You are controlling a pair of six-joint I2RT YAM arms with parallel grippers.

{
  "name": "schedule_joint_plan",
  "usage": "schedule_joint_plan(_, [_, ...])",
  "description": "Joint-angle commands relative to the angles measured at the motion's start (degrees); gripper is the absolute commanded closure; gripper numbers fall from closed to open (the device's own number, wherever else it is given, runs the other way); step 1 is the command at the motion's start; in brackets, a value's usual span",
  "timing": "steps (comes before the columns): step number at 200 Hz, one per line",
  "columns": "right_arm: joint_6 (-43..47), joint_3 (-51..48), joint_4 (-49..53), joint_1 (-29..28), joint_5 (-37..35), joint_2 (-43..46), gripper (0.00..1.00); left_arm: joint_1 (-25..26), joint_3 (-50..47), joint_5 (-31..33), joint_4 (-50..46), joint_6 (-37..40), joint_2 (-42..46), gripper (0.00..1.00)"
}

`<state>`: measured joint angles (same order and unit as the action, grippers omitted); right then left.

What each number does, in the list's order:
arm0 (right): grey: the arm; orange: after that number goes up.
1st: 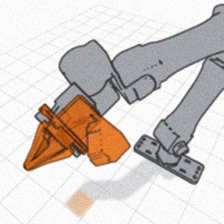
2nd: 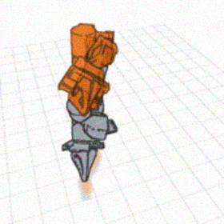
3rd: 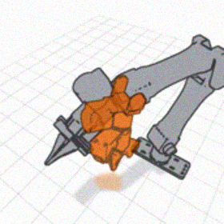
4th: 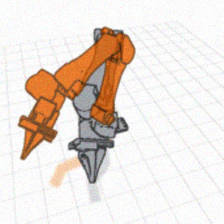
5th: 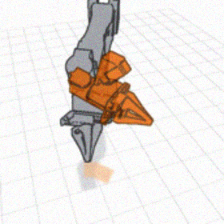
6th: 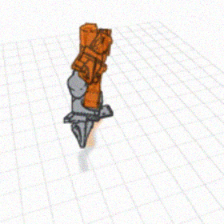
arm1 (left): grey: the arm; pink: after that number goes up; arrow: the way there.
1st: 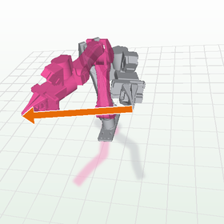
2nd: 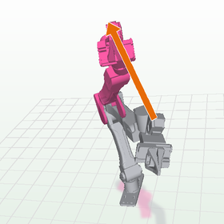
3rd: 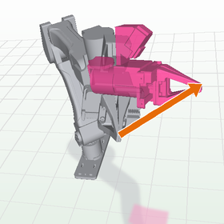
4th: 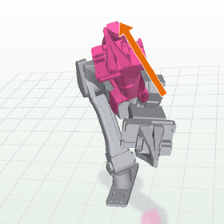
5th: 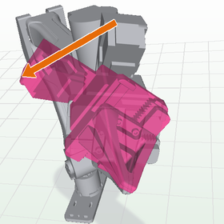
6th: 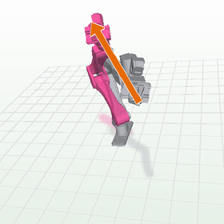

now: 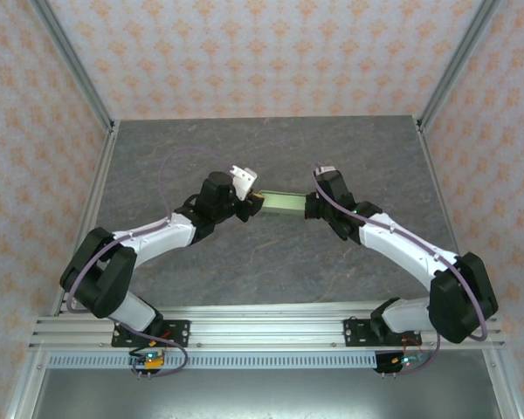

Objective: Fold the paper box

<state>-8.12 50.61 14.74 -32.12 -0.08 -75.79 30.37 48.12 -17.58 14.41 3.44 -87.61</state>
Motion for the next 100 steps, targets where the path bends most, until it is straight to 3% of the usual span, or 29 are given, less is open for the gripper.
schedule_joint_plan(1, [-1.09, 2.12, 1.34, -0.32, -1.9, -1.24, 0.97, -0.11, 2.75, -0.81, -2.36, 0.26, -0.84, 0.59])
schedule_joint_plan(19, [-1.18, 2.24, 1.6, -0.34, -2.08, -1.73, 0.97, -0.22, 4.16, -1.13, -2.92, 0.26, -1.93, 0.62])
schedule_joint_plan(41, [-1.35, 2.6, 2.04, -0.37, -2.6, -2.58, 0.97, -0.22, 7.3, -2.07, -6.3, -0.54, -4.07, 0.82])
schedule_joint_plan(100, [-1.63, 3.97, 3.6, -0.57, -3.6, -3.67, 0.97, -0.19, 12.89, -5.27, -11.4, -6.57, -4.4, 0.89])
